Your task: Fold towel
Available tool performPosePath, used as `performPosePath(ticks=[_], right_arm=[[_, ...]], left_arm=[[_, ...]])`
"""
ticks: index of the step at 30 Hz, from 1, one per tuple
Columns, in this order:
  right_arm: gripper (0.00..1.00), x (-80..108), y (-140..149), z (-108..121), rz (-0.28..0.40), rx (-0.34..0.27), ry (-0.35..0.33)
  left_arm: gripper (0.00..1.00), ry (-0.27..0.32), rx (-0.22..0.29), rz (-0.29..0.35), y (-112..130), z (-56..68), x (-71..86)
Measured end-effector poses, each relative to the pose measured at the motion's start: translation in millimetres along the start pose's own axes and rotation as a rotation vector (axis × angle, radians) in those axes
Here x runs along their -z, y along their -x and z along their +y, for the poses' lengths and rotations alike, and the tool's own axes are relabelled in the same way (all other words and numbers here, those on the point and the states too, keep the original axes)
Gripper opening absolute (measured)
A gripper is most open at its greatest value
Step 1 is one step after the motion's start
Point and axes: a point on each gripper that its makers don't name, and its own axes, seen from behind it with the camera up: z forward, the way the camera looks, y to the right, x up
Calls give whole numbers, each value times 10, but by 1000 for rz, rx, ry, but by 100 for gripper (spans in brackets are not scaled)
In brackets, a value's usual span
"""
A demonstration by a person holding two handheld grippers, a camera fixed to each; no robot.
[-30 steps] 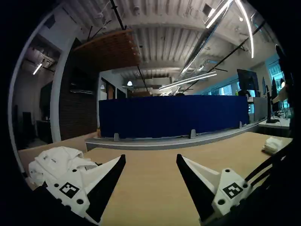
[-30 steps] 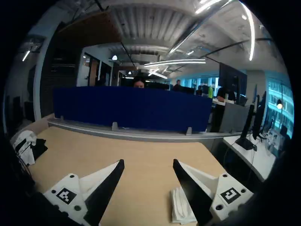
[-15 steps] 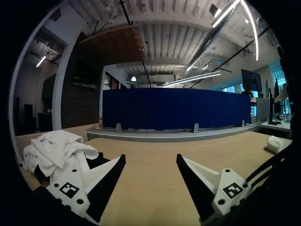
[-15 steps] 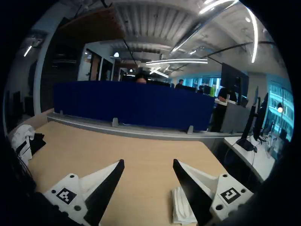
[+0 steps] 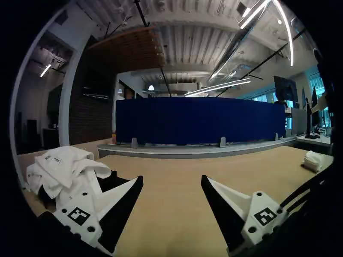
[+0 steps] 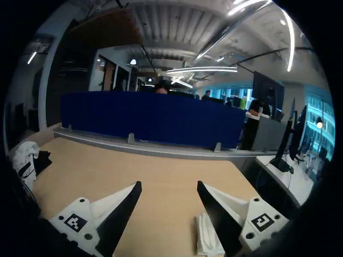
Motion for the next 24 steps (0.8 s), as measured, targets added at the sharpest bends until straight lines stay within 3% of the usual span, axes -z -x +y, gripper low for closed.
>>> performPosePath(ticks=[6,15,24], right_arm=[[100,11,-149,28,43,-13,-20],[100,102,-414,256,138,-67,-25],[100,106,-259,547,201,-124,-3]], left_arm=[[100,-1,-1,-1,7,3,5],[100,-1,-2,-1,7,-11,3],[100,-1,-2,-1,4,-13,3]])
